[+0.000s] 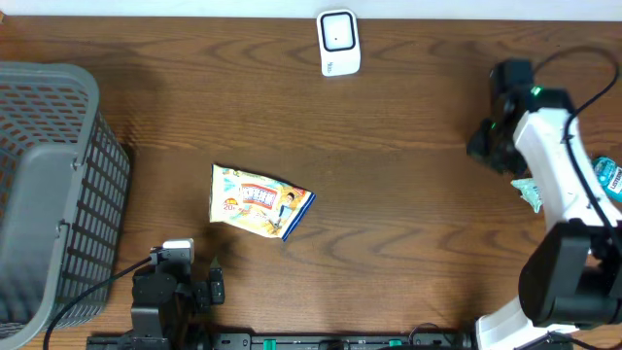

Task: Scan the item barcode
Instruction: 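Carry the green pack to the right edge and release it, then reach the right gripper to the white-orange wipes pack and grasp it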

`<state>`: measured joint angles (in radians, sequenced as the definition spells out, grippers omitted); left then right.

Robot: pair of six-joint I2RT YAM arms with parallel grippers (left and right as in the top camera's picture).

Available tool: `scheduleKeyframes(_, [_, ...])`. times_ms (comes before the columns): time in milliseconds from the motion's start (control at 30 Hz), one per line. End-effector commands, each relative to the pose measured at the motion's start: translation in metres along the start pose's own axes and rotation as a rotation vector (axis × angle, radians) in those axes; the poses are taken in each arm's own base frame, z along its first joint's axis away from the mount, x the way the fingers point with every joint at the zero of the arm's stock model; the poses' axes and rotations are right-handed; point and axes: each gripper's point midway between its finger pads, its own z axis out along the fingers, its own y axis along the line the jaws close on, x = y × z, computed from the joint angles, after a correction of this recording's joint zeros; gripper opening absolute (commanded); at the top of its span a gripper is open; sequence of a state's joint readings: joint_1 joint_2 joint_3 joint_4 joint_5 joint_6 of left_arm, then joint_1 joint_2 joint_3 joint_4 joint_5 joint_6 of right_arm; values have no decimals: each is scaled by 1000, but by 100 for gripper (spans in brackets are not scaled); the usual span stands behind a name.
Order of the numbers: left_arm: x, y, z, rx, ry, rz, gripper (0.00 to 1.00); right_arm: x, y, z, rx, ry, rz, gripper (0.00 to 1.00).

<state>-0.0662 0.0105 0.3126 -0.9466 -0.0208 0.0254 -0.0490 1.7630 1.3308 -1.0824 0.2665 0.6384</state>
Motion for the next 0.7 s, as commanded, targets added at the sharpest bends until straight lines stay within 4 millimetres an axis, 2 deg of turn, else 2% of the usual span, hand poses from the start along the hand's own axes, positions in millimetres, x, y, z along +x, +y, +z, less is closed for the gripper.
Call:
scheduleKeyframes(0, [11,-1,0,5,40,-5,98,12,-24,27,97,14,60,1])
scheduleKeyframes(100, [11,-1,0,5,40,-5,98,17,-37,49,126,8,89,1])
scheduleKeyframes(333, [11,-1,0,5,40,-5,98,1,-70,91,152,-103,228,1])
scheduleKeyframes(567, [11,-1,0,5,40,-5,98,-21,-109,105,146,-135,401,1])
scheduleKeyframes(667, [11,-1,0,5,40,-5,98,-33,-111,110,59,-136,478,1])
